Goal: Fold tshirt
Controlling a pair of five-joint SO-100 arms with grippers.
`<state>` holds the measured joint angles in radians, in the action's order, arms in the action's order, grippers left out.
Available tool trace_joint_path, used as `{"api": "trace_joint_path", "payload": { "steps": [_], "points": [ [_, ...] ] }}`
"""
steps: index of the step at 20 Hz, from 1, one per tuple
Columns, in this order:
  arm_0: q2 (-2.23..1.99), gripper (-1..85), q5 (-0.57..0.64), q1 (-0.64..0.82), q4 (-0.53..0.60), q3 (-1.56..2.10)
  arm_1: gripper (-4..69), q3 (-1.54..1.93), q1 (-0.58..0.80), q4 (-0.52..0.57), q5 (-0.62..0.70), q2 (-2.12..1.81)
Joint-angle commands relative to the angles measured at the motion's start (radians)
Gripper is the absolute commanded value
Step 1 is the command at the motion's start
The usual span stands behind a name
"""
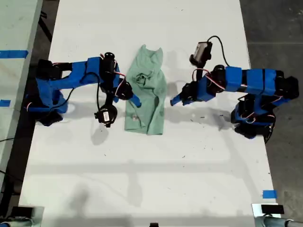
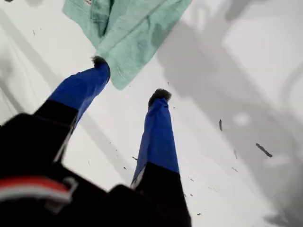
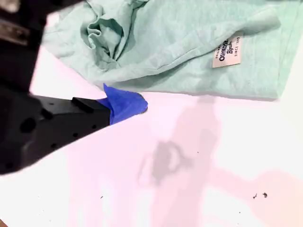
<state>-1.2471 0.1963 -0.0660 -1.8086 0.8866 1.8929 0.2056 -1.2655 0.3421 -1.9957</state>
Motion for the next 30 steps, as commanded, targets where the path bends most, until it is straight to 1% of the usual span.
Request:
{"api": "trace_joint_path", "payload": {
  "steps": [1,2,4,7,8,10,14,15,17,22,23,24,25,27,28,30],
  "points": [
    [-0.112,32.2,-0.015,-0.044,-0.103,-0.006,21.3,-0.163,-0.041,-0.071,0.003,0.008],
    [-0.118,32.2,-0.025,-0.055,-0.137,-0.006,22.4,-0.209,-0.057,-0.097,-0.002,0.029],
    [-0.132,32.3,-0.038,-0.075,-0.167,-0.006,23.1,-0.281,-0.083,-0.133,-0.017,0.074],
    [-0.143,32.5,-0.052,-0.084,-0.170,0.003,23.3,-0.359,-0.110,-0.153,-0.032,0.147],
    [-0.140,32.7,-0.054,-0.081,-0.153,0.026,23.4,-0.382,-0.114,-0.153,-0.032,0.181],
    [-0.133,33.2,-0.052,-0.078,-0.077,0.097,23.7,-0.430,-0.120,-0.143,-0.026,0.264],
    [-0.120,34.0,-0.046,-0.067,0.186,0.313,24.8,-0.497,-0.135,-0.054,0.011,0.465],
    [-0.098,34.2,-0.046,-0.064,0.232,0.341,25.1,-0.520,-0.137,-0.040,0.015,0.517],
    [-0.041,34.3,-0.046,-0.063,0.298,0.360,25.7,-0.571,-0.138,-0.020,0.028,0.626],
    [0.107,34.3,-0.046,-0.072,0.428,0.359,25.8,-0.706,-0.153,-0.012,0.034,0.864],
    [0.143,33.3,-0.046,-0.072,0.440,0.350,25.8,-0.721,-0.155,-0.011,0.029,0.894],
    [0.179,29.3,-0.052,-0.066,0.446,0.345,25.0,-0.733,-0.155,-0.011,0.025,0.922],
    [0.216,21.9,-0.086,-0.058,0.419,0.330,22.0,-0.742,-0.155,-0.020,0.011,0.948],
    [0.264,11.5,-0.098,-0.055,0.411,0.314,12.0,-0.775,-0.149,-0.071,-0.026,1.014],
    [0.282,8.8,-0.097,-0.055,0.411,0.301,9.7,-0.792,-0.149,-0.086,-0.037,1.042],
    [0.311,6.3,-0.094,-0.055,0.416,0.279,6.3,-0.815,-0.153,-0.094,-0.048,1.069]
  ]
}}
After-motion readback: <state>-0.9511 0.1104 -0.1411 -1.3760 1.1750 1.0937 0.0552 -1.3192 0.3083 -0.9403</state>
